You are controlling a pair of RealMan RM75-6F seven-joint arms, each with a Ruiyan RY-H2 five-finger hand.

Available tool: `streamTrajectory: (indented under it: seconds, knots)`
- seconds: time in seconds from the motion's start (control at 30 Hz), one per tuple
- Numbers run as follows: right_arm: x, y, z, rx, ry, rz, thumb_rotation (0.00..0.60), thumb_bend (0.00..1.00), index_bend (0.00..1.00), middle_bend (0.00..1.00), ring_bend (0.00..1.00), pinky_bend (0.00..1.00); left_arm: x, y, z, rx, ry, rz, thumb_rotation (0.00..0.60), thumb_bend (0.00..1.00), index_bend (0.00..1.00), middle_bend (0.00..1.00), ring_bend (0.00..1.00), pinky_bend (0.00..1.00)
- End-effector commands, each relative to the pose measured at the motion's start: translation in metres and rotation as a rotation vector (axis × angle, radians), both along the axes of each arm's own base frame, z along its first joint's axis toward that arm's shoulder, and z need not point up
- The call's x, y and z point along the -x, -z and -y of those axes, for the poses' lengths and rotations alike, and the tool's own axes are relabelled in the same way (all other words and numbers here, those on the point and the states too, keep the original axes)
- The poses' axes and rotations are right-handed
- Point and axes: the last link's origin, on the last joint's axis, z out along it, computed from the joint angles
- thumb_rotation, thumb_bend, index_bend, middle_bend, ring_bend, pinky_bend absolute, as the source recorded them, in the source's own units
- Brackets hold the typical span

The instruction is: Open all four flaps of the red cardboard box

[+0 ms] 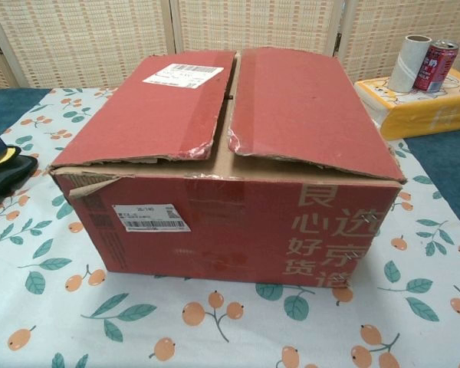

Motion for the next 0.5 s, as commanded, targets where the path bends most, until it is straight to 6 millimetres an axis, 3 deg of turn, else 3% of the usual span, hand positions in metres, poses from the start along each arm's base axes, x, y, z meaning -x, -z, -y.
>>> streamTrajectory:
  seconds: [0.03,0.27,0.5]
  knots:
    - [0.0,0.0,0.0,0.0,0.0,-0.001,0.6,0.39,0.0,0.0,0.0,0.06,0.0,0.0,0.0,0.0,-0.001,-0.001,0.6,0.4,0.01,0.09,0.09,0.01]
    - [-0.004,0.003,-0.001,-0.004,-0.028,0.007,0.6,0.39,0.0,0.0,0.0,0.06,0.0,0.003,-0.001,0.009,-0.001,-0.009,0.6,0.4,0.01,0.09,0.09,0.01]
    - [-0.025,0.021,0.001,-0.063,-0.17,0.082,0.6,0.39,0.0,0.0,0.0,0.06,0.003,0.003,-0.004,0.011,-0.021,-0.007,0.6,0.4,0.01,0.09,0.09,0.01]
